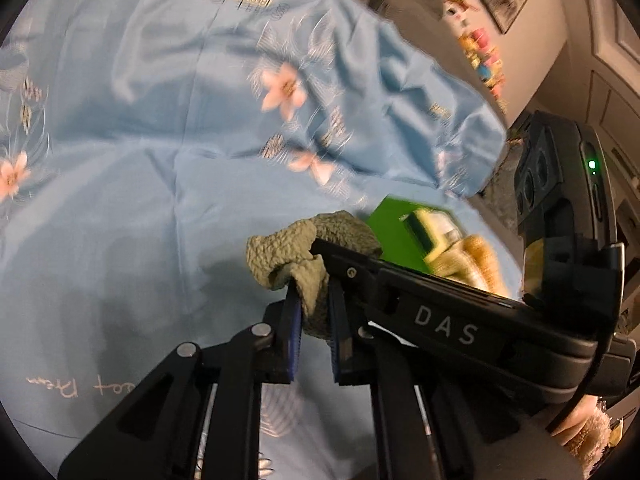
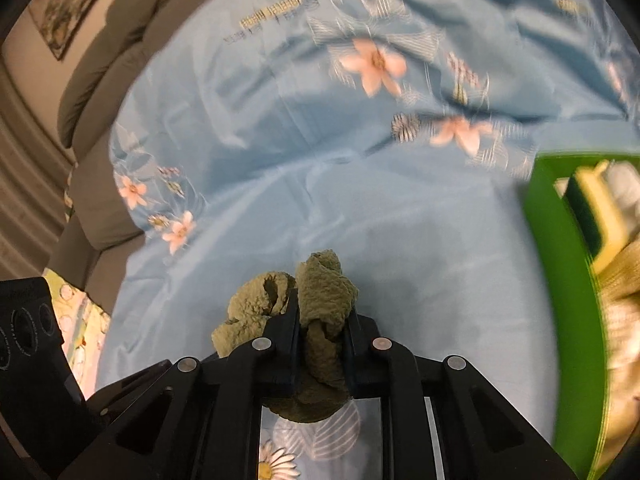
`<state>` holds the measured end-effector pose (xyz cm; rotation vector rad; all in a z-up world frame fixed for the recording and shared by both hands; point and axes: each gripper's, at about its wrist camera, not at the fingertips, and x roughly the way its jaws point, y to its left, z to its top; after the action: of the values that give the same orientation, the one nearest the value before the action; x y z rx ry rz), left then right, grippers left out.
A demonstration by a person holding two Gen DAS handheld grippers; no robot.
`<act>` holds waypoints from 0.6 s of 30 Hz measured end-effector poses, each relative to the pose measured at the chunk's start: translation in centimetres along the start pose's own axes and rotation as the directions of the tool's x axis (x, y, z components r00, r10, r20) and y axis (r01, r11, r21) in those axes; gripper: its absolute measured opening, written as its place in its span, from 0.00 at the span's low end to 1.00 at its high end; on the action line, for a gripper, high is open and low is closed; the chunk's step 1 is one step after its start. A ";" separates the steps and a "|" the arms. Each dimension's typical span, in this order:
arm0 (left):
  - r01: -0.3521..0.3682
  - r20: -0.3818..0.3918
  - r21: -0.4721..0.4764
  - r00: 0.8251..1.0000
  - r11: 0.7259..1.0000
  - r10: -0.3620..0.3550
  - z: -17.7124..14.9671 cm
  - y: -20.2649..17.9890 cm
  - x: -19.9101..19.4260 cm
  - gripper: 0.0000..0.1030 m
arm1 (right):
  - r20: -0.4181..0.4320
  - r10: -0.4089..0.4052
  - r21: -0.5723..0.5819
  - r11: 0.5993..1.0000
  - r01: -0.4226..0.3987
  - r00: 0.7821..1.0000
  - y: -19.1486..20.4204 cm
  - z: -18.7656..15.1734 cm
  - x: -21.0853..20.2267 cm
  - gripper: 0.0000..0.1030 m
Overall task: Organize soft objects
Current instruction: 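Carry the green cloth over the green box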
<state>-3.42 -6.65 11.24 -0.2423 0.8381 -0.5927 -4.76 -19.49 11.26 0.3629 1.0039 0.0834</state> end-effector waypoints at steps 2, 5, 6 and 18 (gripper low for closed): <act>0.015 0.020 0.011 1.000 1.000 -0.015 0.5 -0.9 -1.2 0.07 | 0.027 -0.017 -0.024 1.000 0.018 0.999 0.9 0.5 -2.0 0.19; 0.037 0.050 0.051 0.998 0.998 -0.039 1.3 -2.6 -3.3 0.07 | 0.057 -0.020 -0.024 0.999 0.021 0.998 1.7 0.9 -4.4 0.19; 0.040 0.055 0.058 0.998 0.998 -0.043 1.4 -2.9 -3.7 0.07 | 0.065 -0.018 -0.017 1.000 0.019 0.998 1.9 1.0 -5.1 0.19; 0.089 0.126 0.117 0.987 0.989 -0.104 3.6 -5.3 -10.6 0.07 | 0.147 -0.035 -0.034 0.999 0.040 0.988 6.8 2.5 -11.8 0.19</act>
<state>-8.30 -4.90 22.43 -0.2186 0.6662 -0.7047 -8.35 -16.53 24.26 0.3115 0.8622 0.0402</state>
